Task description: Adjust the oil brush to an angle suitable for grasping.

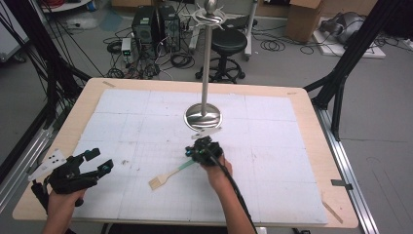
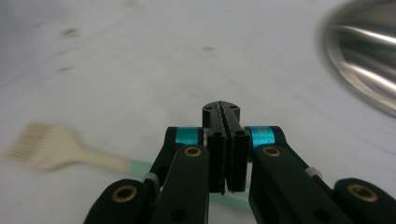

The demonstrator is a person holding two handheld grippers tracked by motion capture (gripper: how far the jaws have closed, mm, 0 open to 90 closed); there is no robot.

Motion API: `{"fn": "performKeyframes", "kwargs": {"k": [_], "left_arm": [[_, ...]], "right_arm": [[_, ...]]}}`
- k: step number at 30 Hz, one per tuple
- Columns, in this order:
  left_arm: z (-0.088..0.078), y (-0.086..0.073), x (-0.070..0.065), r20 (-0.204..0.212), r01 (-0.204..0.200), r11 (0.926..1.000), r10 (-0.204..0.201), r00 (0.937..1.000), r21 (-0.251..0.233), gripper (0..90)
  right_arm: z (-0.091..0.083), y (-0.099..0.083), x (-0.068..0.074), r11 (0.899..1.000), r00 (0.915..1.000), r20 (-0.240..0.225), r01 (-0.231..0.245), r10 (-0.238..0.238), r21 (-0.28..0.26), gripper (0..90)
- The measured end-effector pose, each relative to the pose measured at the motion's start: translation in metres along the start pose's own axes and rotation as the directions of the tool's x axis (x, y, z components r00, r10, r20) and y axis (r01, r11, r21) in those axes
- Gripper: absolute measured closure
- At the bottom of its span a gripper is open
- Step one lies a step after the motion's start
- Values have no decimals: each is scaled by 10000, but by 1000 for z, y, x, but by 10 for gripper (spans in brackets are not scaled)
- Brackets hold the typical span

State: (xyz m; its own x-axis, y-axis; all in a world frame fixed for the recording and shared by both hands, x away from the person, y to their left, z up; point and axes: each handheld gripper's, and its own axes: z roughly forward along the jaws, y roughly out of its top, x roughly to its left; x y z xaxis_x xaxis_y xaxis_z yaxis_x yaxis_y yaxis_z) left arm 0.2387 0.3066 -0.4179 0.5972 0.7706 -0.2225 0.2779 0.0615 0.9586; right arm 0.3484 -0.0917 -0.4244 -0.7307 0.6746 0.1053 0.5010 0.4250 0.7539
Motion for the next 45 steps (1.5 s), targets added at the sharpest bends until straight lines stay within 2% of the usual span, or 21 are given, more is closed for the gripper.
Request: {"fn": "performKeyframes", "kwargs": {"k": [1,2,3,7,8,9,11,13,18,26,32,33,35,36,37,38,39,43,44,45], "left_arm": [[0,0,0,2,-3,10000,3,10000,1,231],[0,0,0,2,-3,10000,3,10000,1,231],[1,0,0,5,-17,10000,17,10000,11,231],[1,0,0,4,-14,10000,14,10000,21,231],[1,0,0,4,-14,10000,14,10000,21,231],[0,0,0,17,-18,10000,17,10000,19,231],[0,0,0,3,-10,10000,10,10000,19,232],[0,0,0,-7,8,10000,-8,10000,9,231],[1,0,0,-5,-10,10000,10,10000,40,232],[2,-1,-1,-2,-11,10000,11,10000,70,231],[2,-1,-1,13,-18,10000,18,10000,91,231],[2,-1,-2,15,-29,9999,29,10000,104,231],[2,-1,-2,51,-24,9999,24,10000,120,231],[2,-1,-2,51,-24,9999,24,10000,120,231],[3,-1,-2,54,-39,9999,38,10000,137,231],[3,-1,-2,54,-39,9999,38,10000,137,231],[4,-1,-2,76,-105,9997,103,9999,220,231],[5,-2,-4,127,-106,9996,103,9999,251,231],[5,-2,-4,127,-106,9996,103,9999,251,231],[6,-2,-4,159,-144,9995,140,9998,273,232]], "right_arm": [[-1,-1,-7,9998,9997,156,-174,174,23,897],[-1,-1,-7,9998,9997,156,-174,174,23,897],[1,-3,-12,9991,9992,115,-384,382,181,888],[14,-4,3,9990,9986,-514,107,-85,431,880],[14,-4,3,9990,9986,-514,107,-85,431,880],[22,-4,11,9979,9965,-776,347,-304,544,886],[26,-6,15,9969,9958,-850,404,-346,680,897],[25,-7,15,9973,9945,-1007,338,-272,652,897],[21,-10,21,9943,9893,-1328,718,-609,788,898],[16,-16,25,9934,9825,-1717,869,-729,751,898],[13,-19,32,9907,9742,-2078,1070,-877,839,898],[10,-21,33,9914,9734,-2128,1043,-854,794,898],[3,-24,29,9961,9777,-1998,750,-642,473,897],[3,-24,29,9961,9777,-1998,750,-642,473,897],[-10,-28,23,9993,9817,-1869,362,-355,3,855],[-10,-28,23,9993,9817,-1869,362,-355,3,855],[-24,-32,16,9992,9859,-1663,152,-210,-358,815],[-57,-43,0,9911,9931,-1133,-432,288,-1263,696],[-57,-43,0,9911,9931,-1133,-432,288,-1263,696],[-75,-52,-8,9846,9953,-798,-663,539,-1616,614]]}}
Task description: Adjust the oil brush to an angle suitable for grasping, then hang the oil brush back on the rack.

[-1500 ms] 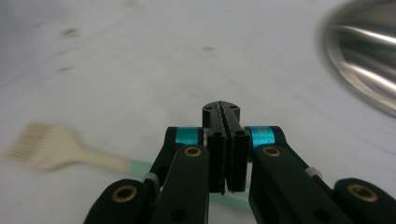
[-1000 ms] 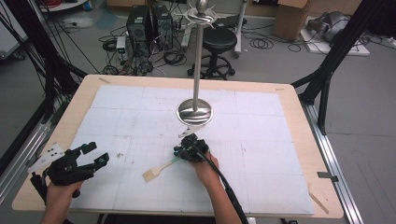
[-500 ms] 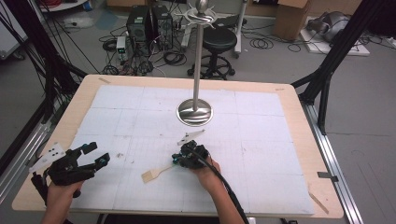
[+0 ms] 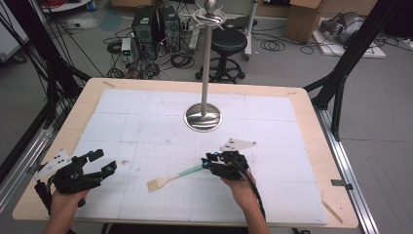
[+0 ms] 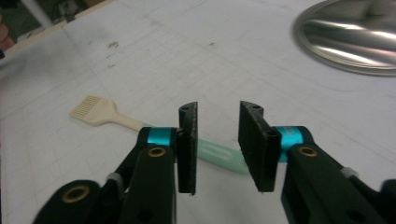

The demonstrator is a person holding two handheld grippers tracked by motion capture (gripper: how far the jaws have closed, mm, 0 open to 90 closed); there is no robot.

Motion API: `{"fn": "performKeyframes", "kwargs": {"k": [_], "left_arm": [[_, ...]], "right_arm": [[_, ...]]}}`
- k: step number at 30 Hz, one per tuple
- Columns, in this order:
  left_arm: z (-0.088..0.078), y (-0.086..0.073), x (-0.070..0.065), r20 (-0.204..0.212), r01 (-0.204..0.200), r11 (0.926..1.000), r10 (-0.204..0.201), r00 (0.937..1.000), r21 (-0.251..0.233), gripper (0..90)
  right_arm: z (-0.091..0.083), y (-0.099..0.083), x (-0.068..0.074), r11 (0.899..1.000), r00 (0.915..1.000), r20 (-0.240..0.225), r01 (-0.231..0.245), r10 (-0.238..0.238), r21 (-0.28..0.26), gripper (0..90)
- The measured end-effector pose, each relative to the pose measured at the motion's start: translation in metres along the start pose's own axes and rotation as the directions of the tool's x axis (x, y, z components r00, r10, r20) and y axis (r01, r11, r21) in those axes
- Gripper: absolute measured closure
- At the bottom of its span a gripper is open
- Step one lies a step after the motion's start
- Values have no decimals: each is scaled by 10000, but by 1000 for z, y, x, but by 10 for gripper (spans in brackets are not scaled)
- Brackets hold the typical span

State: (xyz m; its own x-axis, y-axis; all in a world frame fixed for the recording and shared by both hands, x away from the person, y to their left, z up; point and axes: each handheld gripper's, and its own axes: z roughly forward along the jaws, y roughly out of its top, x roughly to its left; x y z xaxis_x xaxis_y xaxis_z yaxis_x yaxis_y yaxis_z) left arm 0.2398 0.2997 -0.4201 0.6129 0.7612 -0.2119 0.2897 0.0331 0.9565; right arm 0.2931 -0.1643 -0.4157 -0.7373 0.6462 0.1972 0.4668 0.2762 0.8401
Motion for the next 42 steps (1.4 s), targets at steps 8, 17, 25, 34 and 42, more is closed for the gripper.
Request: {"fn": "performKeyframes", "kwargs": {"k": [8,17,25,34,42], "left_arm": [[4,0,-5,32,-76,10000,76,10000,40,228],[9,0,-13,455,-66,9999,71,9989,-107,179],[10,0,-12,517,-126,9999,131,9986,-108,191],[12,-1,-15,698,-228,9997,222,9973,73,211],[15,0,-18,934,-219,9997,209,9954,100,225]], "right_arm": [[-67,-25,-17,9937,9841,1754,-86,282,-1115,316],[-120,-49,-23,9814,9570,2831,-83,634,-1917,174],[-143,-57,-19,9758,9435,3248,71,660,-2187,174],[-144,-58,-15,9780,9455,3205,122,565,-2083,174],[-144,-59,-16,9807,9428,3288,117,542,-1952,174]]}}
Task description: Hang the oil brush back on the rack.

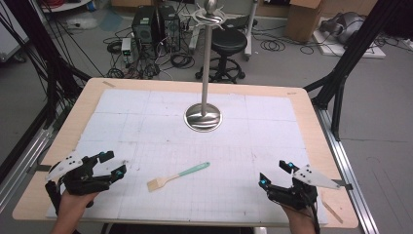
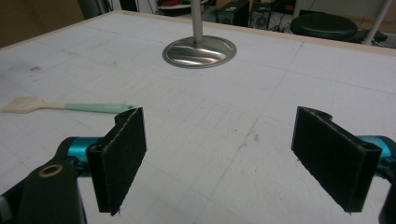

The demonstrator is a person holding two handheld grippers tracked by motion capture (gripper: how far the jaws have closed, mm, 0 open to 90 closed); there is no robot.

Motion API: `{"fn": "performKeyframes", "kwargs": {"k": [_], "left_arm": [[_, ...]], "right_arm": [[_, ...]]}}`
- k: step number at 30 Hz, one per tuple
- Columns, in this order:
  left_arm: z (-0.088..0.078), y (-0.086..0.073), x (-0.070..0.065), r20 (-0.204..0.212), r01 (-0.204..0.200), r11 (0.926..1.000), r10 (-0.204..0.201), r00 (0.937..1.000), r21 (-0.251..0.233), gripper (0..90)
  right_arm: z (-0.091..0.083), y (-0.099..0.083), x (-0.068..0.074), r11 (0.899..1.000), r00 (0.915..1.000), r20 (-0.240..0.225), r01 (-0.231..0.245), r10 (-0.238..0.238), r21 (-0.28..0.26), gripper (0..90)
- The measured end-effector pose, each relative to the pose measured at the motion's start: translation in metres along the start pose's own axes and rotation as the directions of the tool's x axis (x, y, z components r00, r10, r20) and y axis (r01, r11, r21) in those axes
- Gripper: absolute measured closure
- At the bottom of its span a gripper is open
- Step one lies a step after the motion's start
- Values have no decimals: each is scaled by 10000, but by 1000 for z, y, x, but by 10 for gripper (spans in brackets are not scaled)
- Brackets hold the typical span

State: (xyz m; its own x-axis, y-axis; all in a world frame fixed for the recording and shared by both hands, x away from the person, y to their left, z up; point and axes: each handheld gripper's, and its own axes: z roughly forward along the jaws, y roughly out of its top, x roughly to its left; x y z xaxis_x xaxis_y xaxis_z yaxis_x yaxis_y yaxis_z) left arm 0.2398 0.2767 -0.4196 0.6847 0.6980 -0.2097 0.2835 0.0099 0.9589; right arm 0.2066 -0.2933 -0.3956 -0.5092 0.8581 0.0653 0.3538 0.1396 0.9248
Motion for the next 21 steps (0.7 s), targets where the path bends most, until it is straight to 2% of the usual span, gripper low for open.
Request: {"fn": "performKeyframes", "kwargs": {"k": [5,6,13,14,17,18,21], "left_arm": [[4,1,-3,320,105,9999,-108,9994,96,236],[8,0,-5,531,150,9996,-162,9985,233,236],[16,0,-12,958,102,9988,-147,9953,480,242],[19,1,-14,1046,192,9978,-259,9942,640,241],[24,1,-18,1068,21,9965,-111,9942,838,245],[30,1,-22,1206,-198,9937,64,9927,1103,260],[35,0,-25,1350,-353,9904,171,9907,1335,276]], "right_arm": [[-2,0,-1,9999,9999,52,-116,116,-99,174],[-2,-1,-1,9999,9999,64,-156,156,-66,174],[-3,-1,-2,9998,9998,50,-169,170,-73,174],[-4,-2,-2,9998,9998,3,-177,177,9,174],[-4,-2,-2,9999,9999,-24,-155,155,-7,174],[-3,-1,-1,9997,9996,-150,-227,226,-66,174],[-2,-1,-1,9999,9996,-225,-147,146,-43,174]]}}
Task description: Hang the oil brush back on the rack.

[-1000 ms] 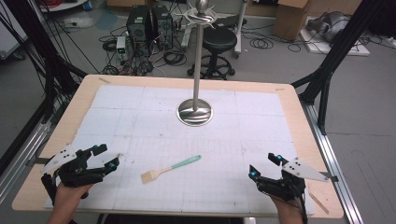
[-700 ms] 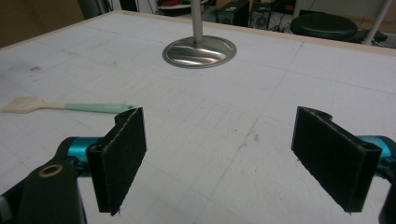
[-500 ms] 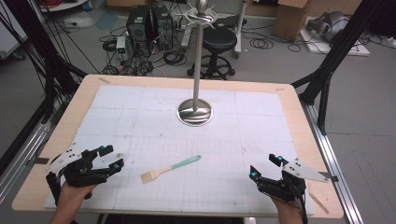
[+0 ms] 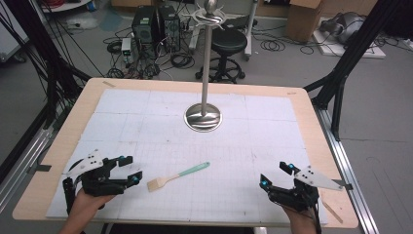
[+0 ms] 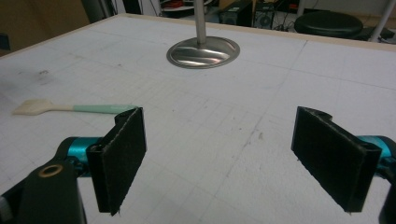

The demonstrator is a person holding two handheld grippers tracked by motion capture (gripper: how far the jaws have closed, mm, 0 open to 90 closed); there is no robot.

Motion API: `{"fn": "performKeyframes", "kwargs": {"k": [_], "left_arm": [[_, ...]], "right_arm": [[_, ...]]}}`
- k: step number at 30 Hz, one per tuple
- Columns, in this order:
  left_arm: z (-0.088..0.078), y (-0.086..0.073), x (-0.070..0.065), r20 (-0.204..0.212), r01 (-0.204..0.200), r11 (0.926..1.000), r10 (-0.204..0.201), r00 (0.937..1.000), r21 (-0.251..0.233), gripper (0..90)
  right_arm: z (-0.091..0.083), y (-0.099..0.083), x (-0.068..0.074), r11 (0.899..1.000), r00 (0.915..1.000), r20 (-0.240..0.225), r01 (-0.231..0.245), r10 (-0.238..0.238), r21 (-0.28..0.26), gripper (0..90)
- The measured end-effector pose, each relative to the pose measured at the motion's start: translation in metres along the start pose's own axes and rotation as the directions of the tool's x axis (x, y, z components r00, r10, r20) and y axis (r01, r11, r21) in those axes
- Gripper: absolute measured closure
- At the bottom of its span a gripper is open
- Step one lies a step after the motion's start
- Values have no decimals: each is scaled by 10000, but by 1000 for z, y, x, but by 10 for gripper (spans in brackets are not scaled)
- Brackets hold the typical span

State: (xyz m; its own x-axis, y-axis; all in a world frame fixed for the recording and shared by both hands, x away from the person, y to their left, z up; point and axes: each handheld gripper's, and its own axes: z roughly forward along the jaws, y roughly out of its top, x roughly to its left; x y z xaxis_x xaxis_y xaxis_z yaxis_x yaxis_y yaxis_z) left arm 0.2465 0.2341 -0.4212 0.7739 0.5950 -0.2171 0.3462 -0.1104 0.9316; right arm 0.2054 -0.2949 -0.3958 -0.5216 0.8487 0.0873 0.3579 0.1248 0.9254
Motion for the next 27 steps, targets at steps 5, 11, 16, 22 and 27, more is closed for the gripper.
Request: {"fn": "performKeyframes", "kwargs": {"k": [5,11,16,22,27], "left_arm": [[14,1,-2,350,-235,9978,214,9992,615,310],[30,4,-4,605,-616,9882,535,9967,1399,379],[52,15,-12,1003,-1151,9728,965,9903,2009,388],[75,22,-22,1371,-1752,9532,1446,9799,2466,388],[97,21,-27,1581,-1968,9372,1562,9750,2878,424]], "right_arm": [[4,-1,0,9997,9998,-122,-129,131,204,174],[5,-1,2,9996,9998,-186,-78,83,289,174],[6,-1,1,9994,9997,-196,-127,133,309,174],[5,-1,0,9996,9996,-246,-164,170,246,174],[4,-1,-1,9994,9995,-256,-189,197,277,174]]}}
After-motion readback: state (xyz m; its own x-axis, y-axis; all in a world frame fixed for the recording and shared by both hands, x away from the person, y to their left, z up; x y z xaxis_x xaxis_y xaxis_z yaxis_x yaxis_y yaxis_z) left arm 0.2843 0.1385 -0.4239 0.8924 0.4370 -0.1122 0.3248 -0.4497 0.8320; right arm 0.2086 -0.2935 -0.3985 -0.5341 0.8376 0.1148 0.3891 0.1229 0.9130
